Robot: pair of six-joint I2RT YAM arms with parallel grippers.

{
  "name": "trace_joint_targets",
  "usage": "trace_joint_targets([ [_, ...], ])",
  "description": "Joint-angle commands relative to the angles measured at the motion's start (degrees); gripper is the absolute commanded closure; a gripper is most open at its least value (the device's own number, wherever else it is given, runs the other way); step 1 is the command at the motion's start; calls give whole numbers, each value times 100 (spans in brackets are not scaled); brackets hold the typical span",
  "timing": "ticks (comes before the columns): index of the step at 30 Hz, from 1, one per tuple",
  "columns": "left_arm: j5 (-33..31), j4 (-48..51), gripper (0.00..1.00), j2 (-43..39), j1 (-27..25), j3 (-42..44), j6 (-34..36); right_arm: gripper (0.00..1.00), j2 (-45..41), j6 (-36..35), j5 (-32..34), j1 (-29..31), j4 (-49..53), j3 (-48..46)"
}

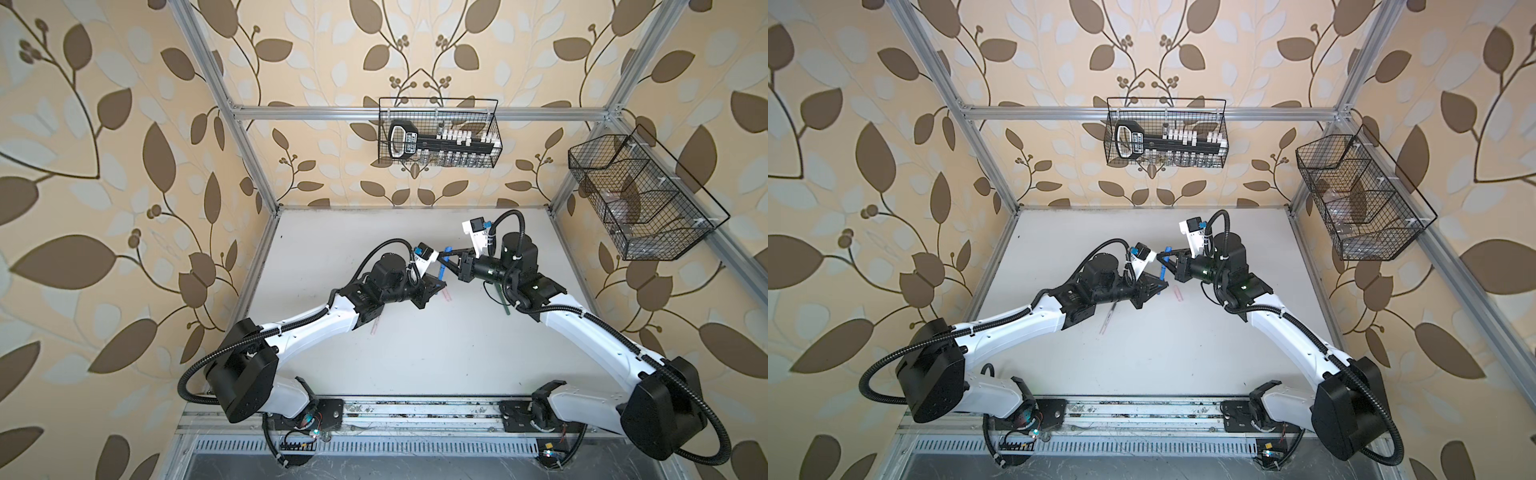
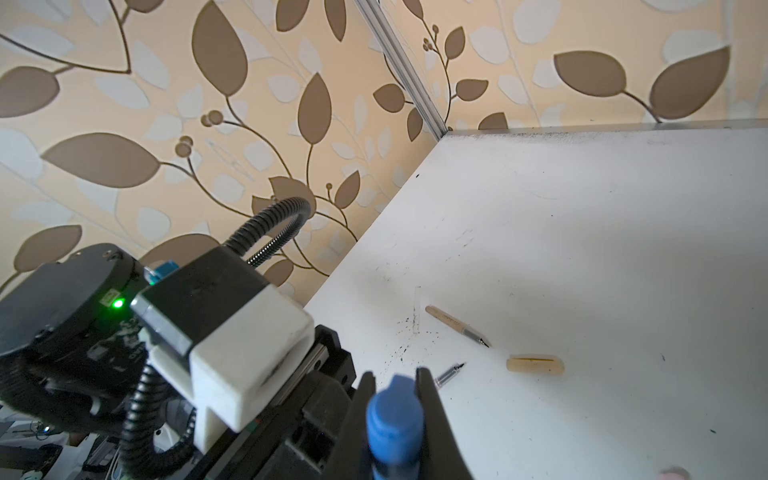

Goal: Insert the pens into the pen caps
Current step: 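Open the left gripper to release the pen while the right holds it by the cap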

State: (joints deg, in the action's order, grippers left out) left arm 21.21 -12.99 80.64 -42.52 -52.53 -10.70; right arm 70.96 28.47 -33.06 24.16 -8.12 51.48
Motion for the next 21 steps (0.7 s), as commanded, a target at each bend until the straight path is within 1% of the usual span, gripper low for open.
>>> trace_joint_targets([
  [1, -103, -1820, 100, -79, 201, -642, -71, 100, -2, 151, -731, 220, 1040, -16],
  [3, 141, -1586, 100, -56, 201, -644, 1, 100, -86, -154, -565, -11, 1600, 261],
  [4, 212, -1408, 93, -70, 196, -629, -11, 100, -127, -350, -428, -138, 1915, 415],
  [5, 174, -1233, 79, -103, 192, -584, -91, 100, -155, -514, -314, -241, 2169, 552],
  [6, 74, -1174, 56, -173, 174, -462, -244, 100, -190, -679, -229, -375, 2389, 679],
  [7, -12, -1127, 37, -254, 159, -290, -396, 100, -220, -764, -168, -515, 2524, 757],
  [8, -41, -1038, 29, -348, 150, -142, -467, 100, -233, -844, -76, -636, 2660, 842],
  [9, -85, -938, 26, -478, 140, 58, -494, 100, -245, -965, 102, -721, 2842, 939],
  [10, -259, -814, 24, -631, 122, 262, -535, 100, -217, -1142, 302, -814, 3062, 1039],
  [12, -737, -510, 16, -957, 113, 617, -653, 100, -99, -1428, 664, -943, 3501, 1203],
  [13, -1026, -193, 12, -1154, 113, 736, -662, 100, -1, -1594, 888, -985, 3760, 1282],
  [14, -1341, 144, 10, -1329, 110, 792, -686, 100, 90, -1720, 1056, -1017, 3942, 1316],
  [15, -1856, 614, 6, -1524, 113, 822, -761, 100, 201, -1821, 1353, -1026, 4123, 1318],
  [16, -2532, 1146, 1, -1698, 113, 787, -979, 100, 312, -1908, 1608, -1027, 4254, 1288],
  [18, -3387, 2230, 1, -1936, 169, 599, -1306, 100, 525, -2028, 1910, -1041, 4355, 1178],
  [19, -3632, 2657, 1, -2053, 174, 521, -1381, 100, 655, -2082, 2055, -1054, 4440, 1154],
  [21, -3774, 3098, 1, -2277, 173, 511, -1413, 100, 891, -2153, 2205, -1080, 4407, 1084],
])
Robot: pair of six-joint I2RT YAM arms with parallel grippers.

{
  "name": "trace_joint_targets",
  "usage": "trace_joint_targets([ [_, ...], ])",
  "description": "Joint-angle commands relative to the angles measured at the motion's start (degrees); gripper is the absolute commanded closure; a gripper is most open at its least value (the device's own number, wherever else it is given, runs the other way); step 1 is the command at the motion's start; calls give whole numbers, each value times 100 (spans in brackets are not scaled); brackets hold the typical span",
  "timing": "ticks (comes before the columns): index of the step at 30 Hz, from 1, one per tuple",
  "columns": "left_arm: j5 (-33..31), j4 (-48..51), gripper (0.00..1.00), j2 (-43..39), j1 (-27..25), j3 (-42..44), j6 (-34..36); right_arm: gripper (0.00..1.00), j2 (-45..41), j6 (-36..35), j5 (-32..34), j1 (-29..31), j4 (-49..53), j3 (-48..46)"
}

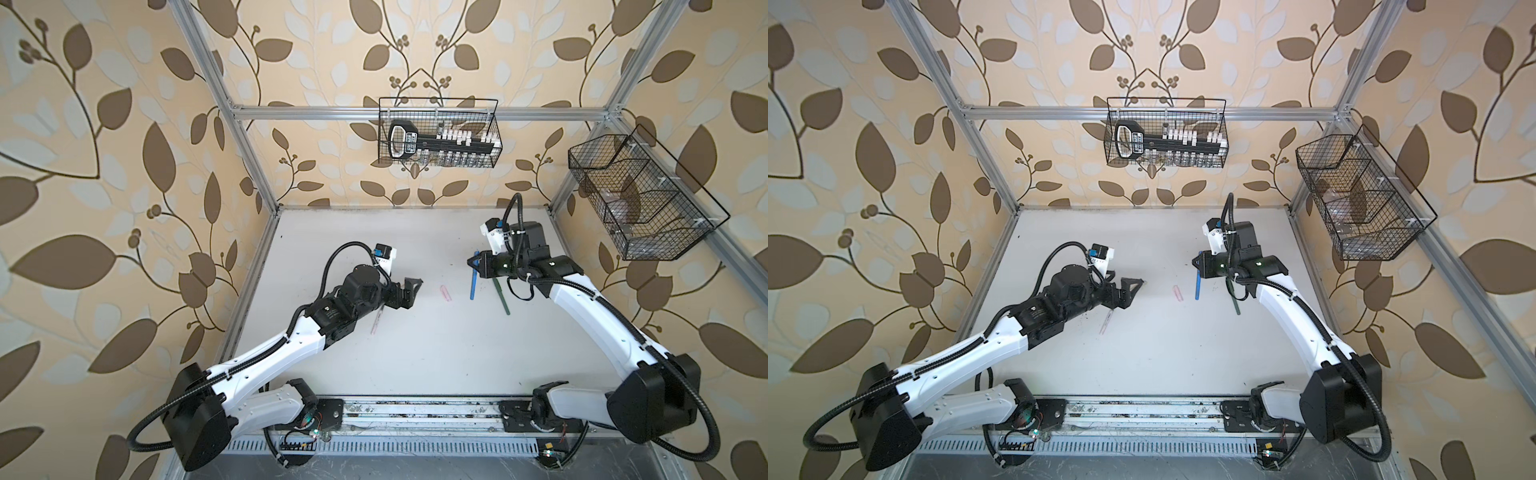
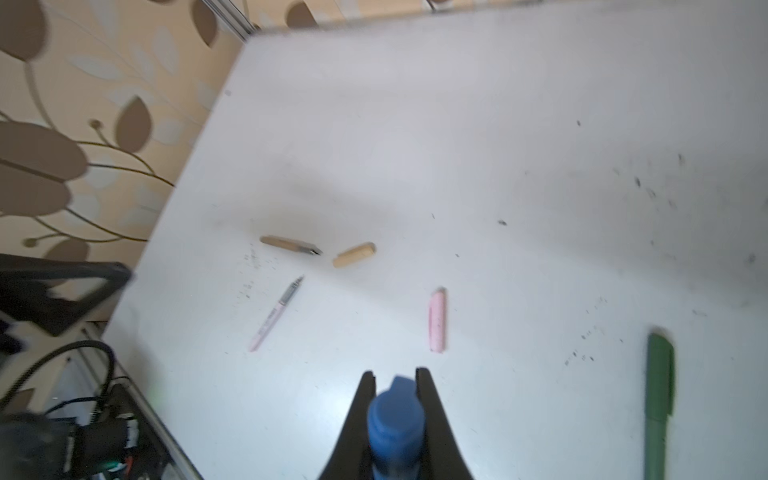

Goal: Insert the pens into the pen caps
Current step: 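Open the left gripper to release the pen while the right holds it by the cap, then set the capped blue pen down with the right gripper while the left moves away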

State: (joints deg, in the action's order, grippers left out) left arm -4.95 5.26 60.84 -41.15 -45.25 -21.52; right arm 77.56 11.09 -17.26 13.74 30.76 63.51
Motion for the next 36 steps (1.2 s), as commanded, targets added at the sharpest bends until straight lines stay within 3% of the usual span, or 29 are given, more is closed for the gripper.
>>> trace_joint_targets([
  [1, -1225, 1393, 1, -411, 30, -165, -352, 100, 378, -431, 735, -70, 504, -120],
  [6, -1379, 1794, 1, -673, 45, 62, -732, 100, 1221, -494, 1254, -138, 565, 97],
  [13, -860, 2420, 1, -817, 45, 333, -1031, 100, 2039, -547, 1708, -163, 534, 313],
  [21, -431, 2265, 5, -653, 19, 763, -1161, 99, 2223, -628, 1990, -179, 400, 266],
  [36, -557, 2225, 2, -404, 6, 877, -1181, 87, 2880, -769, 2177, -317, 114, 480],
])
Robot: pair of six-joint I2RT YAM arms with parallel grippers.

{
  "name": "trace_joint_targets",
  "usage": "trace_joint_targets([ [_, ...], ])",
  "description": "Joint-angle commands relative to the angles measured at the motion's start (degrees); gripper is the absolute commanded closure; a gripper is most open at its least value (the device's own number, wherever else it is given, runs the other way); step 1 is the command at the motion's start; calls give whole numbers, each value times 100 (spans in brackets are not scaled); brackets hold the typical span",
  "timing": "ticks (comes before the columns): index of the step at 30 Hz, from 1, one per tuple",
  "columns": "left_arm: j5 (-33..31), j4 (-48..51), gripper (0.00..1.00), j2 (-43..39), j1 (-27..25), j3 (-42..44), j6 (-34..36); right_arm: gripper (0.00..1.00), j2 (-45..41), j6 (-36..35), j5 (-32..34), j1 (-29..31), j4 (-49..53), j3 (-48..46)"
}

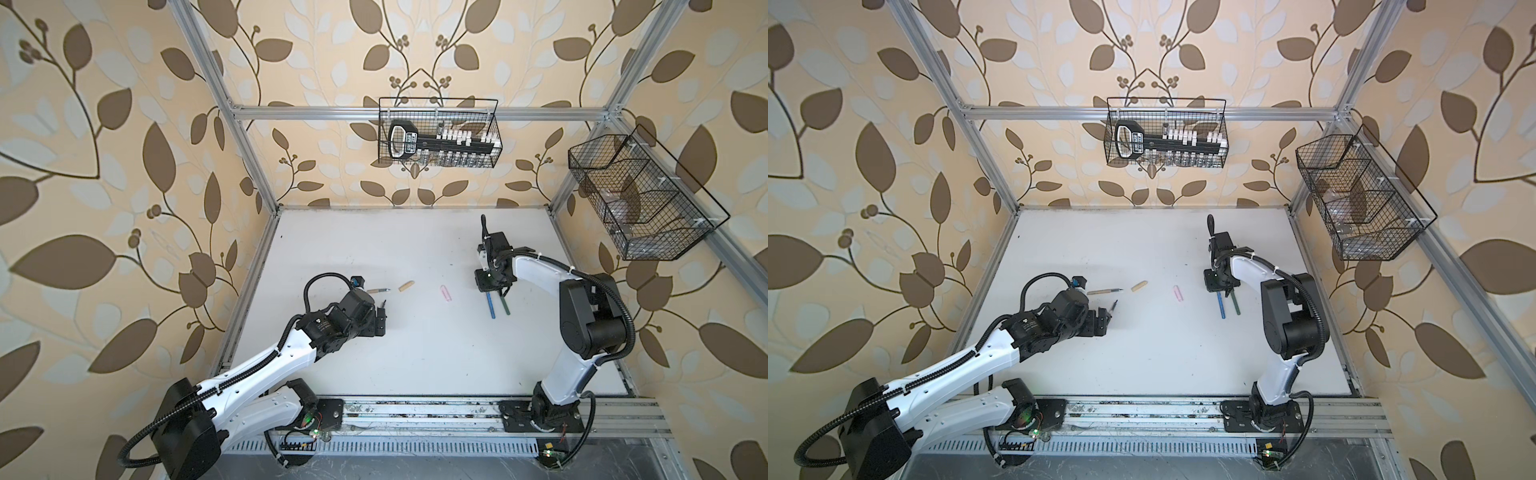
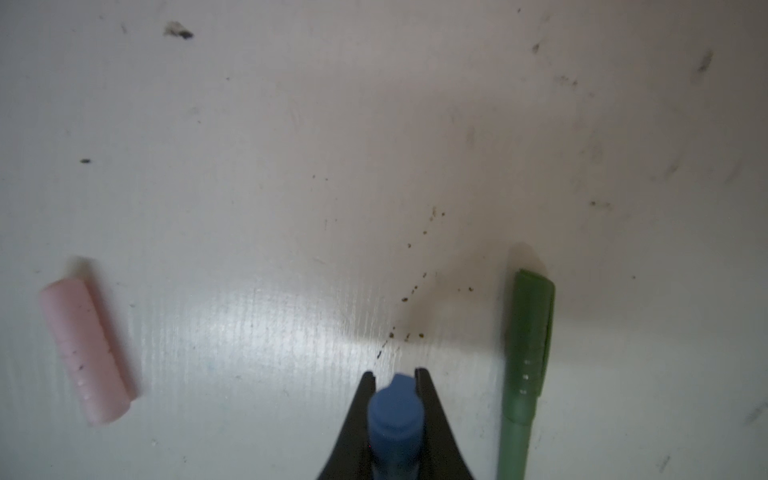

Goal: Insert the pens into the pen caps
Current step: 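Set the capped blue pen down with the right gripper while the left moves away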

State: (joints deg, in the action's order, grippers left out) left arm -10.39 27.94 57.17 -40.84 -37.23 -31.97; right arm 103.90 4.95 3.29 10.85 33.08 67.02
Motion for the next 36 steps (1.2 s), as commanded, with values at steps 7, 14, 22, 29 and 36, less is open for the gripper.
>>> trace_joint_targets([
  [7, -42, 21, 1, 25, -23, 94, -152, 80, 362, -104, 224, -105, -267, 116],
  [14, -72, 34, 1, 159, -21, 76, -124, 70, 285, -64, 216, -118, -386, 83],
  [22, -146, 146, 1, 340, -23, 32, -50, 66, -42, -55, 204, -89, -436, 108],
  [29, -74, 145, 1, 665, -21, -134, -73, 62, -911, 61, 70, -84, -740, -212],
  [36, 89, 5, 4, 1288, -12, -347, 440, 55, -2469, 638, -1378, 288, -1992, -1458],
])
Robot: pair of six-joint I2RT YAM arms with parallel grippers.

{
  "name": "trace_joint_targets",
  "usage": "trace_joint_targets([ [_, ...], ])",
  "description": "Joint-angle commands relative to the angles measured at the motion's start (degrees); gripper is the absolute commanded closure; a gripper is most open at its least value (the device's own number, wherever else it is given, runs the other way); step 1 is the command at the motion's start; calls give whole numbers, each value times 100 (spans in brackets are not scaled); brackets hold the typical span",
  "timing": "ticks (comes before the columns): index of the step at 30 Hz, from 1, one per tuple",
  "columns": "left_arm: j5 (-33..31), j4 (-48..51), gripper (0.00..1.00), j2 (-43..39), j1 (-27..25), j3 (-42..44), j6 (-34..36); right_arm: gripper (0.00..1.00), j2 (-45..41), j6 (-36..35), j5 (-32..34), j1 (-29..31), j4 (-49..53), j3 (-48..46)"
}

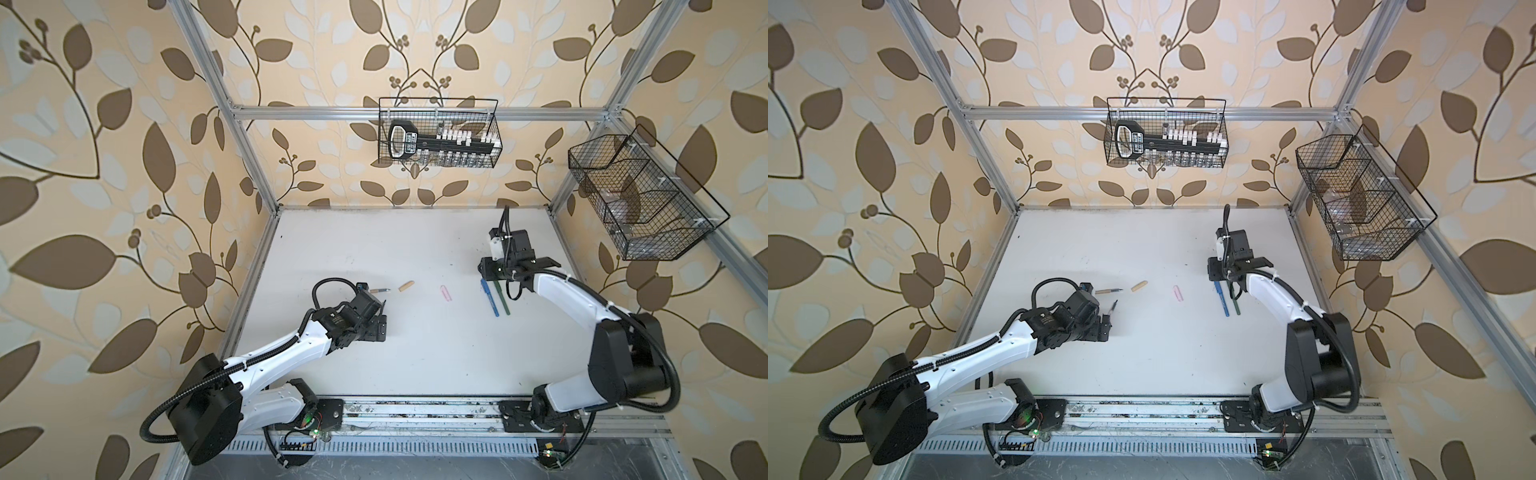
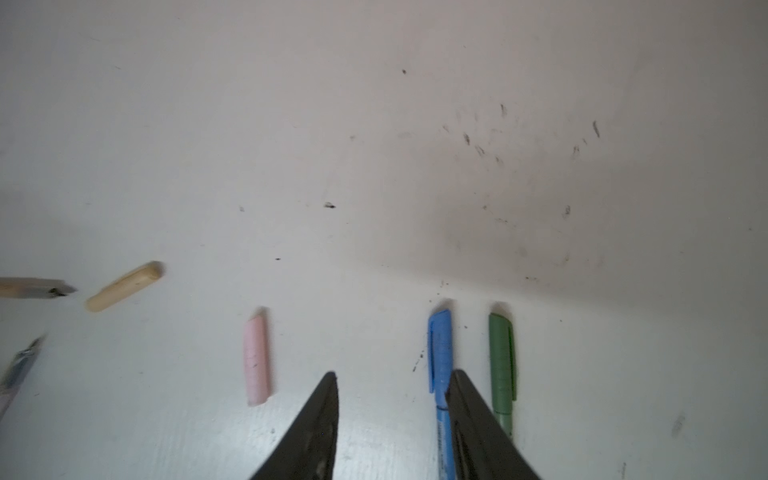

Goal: Insert the pens into the pen caps
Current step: 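Set the capped blue pen down with the right gripper while the left moves away, then lower the left gripper onto the pink fountain pen and close it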

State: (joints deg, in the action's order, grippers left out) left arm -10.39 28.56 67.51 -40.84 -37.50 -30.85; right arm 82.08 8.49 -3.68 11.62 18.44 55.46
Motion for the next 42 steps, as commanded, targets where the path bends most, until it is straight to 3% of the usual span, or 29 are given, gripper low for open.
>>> trace_joint_targets([
  [1, 130, -15, 6, 430, -12, -437, 424, 55, -407, 351, -694, 332, -507, -361],
  [7, 93, 115, 21, 1051, -12, -816, 755, 51, -829, 711, -725, 862, -783, -812],
  [11, 239, 76, 24, 1316, -3, -952, 882, 51, -933, 953, -1087, 913, -1050, -963],
  [16, 691, -116, 34, 1757, 167, -991, 951, 51, -995, 1089, -1131, 1010, -1219, -987],
  [19, 854, -103, 35, 1917, 181, -1066, 992, 51, -1020, 1137, -1110, 1048, -1176, -950],
  [22, 836, -141, 37, 1956, 189, -995, 1008, 51, -1146, 1178, -1100, 1089, -1215, -1002],
  [25, 875, -174, 49, 2018, 212, -943, 1003, 51, -1225, 1219, -1022, 1114, -1220, -1044],
  [34, 768, -87, 51, 2018, 212, -894, 943, 50, -1502, 1328, -931, 1141, -1244, -1150],
  [36, 703, -66, 53, 1953, 217, -829, 909, 50, -1545, 1369, -923, 1141, -1287, -1202],
  [38, 678, -105, 63, 1869, 213, -754, 906, 50, -1597, 1388, -968, 1141, -1301, -1213],
  [42, 579, -221, 65, 1840, 225, -693, 957, 50, -1713, 1437, -935, 1141, -1350, -1278],
])
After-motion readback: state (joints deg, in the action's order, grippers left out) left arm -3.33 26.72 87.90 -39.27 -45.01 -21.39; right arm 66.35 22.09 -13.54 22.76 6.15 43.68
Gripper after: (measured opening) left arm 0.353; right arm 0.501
